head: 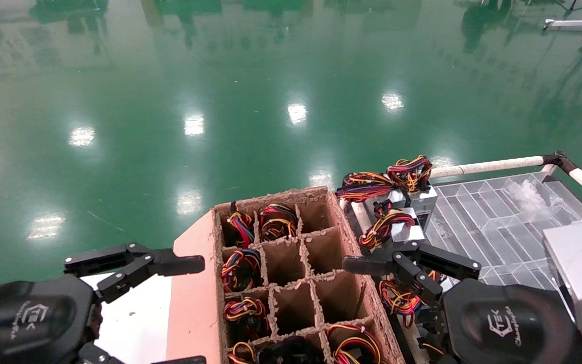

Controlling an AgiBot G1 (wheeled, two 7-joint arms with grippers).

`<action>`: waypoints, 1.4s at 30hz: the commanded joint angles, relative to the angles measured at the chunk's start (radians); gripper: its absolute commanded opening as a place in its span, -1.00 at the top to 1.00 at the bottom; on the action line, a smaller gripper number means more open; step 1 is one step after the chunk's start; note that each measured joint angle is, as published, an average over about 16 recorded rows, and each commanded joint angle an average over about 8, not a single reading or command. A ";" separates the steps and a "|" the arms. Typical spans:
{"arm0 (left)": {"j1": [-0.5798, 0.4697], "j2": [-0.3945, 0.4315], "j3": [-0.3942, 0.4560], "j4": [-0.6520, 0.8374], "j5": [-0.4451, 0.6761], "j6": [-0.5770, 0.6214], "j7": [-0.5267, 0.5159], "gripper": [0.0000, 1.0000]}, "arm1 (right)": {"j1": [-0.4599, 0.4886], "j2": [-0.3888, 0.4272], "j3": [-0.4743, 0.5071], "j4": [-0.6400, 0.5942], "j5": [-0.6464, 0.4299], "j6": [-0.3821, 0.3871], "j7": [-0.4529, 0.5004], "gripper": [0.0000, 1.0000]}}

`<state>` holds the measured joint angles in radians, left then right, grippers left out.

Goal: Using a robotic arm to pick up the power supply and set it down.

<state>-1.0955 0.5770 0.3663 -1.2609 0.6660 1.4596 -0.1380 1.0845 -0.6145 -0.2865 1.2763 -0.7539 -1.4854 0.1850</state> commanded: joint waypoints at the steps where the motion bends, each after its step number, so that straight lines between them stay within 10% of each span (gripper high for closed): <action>1: 0.000 0.000 0.000 0.000 0.000 0.000 0.000 1.00 | -0.003 0.002 0.002 0.001 0.005 -0.002 0.000 -1.00; 13: 0.000 0.000 0.000 0.000 0.000 0.000 0.000 1.00 | 0.160 -0.135 -0.111 -0.119 -0.284 0.113 -0.041 -1.00; 30: 0.000 0.000 0.000 0.000 0.000 0.000 0.000 1.00 | 0.394 -0.483 -0.276 -0.515 -0.693 0.382 -0.340 -0.98; 38: 0.000 0.000 0.000 0.000 0.000 0.000 0.000 0.97 | 0.456 -0.605 -0.301 -0.634 -0.766 0.504 -0.458 0.80; 42: 0.000 0.000 0.000 0.000 0.000 0.000 0.000 0.75 | 0.482 -0.648 -0.312 -0.700 -0.795 0.552 -0.501 1.00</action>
<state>-1.0957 0.5770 0.3667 -1.2608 0.6658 1.4597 -0.1378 1.5633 -1.2569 -0.5968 0.5751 -1.5431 -0.9423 -0.3123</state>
